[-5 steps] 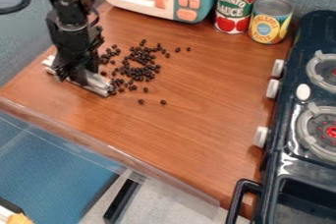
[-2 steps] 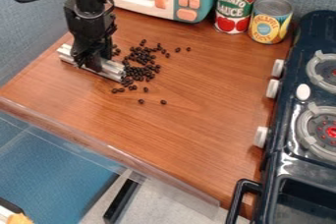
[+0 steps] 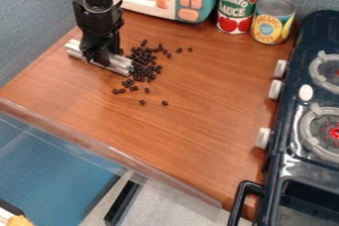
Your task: Sweep into pile
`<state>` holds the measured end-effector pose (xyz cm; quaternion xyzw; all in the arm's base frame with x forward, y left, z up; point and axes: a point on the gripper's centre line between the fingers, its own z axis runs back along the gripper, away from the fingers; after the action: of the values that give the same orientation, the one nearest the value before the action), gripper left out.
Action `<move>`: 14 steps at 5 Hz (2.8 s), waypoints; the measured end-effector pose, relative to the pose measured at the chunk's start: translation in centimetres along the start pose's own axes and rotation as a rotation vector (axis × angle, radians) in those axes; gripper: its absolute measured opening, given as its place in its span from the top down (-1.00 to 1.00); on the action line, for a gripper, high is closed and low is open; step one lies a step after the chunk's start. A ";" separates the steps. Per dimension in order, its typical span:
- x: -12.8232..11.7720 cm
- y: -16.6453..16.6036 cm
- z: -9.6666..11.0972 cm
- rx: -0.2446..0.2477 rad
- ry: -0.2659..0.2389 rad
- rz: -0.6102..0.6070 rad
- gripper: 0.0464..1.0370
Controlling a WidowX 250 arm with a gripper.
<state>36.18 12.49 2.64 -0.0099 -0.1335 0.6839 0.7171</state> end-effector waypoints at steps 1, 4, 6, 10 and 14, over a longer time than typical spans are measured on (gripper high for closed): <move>0.0 -0.6 0.0 -0.006 0.003 0.009 0.41; -0.7 -2.1 1.4 -0.050 0.034 0.007 0.41; -1.0 -1.1 6.0 -0.152 0.066 -0.026 0.41; -7.9 6.9 7.1 -0.101 0.113 -0.107 0.41; -7.4 9.8 3.1 0.002 0.019 -0.082 0.41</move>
<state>25.71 5.33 2.41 -0.0102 -0.1261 0.6541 0.7457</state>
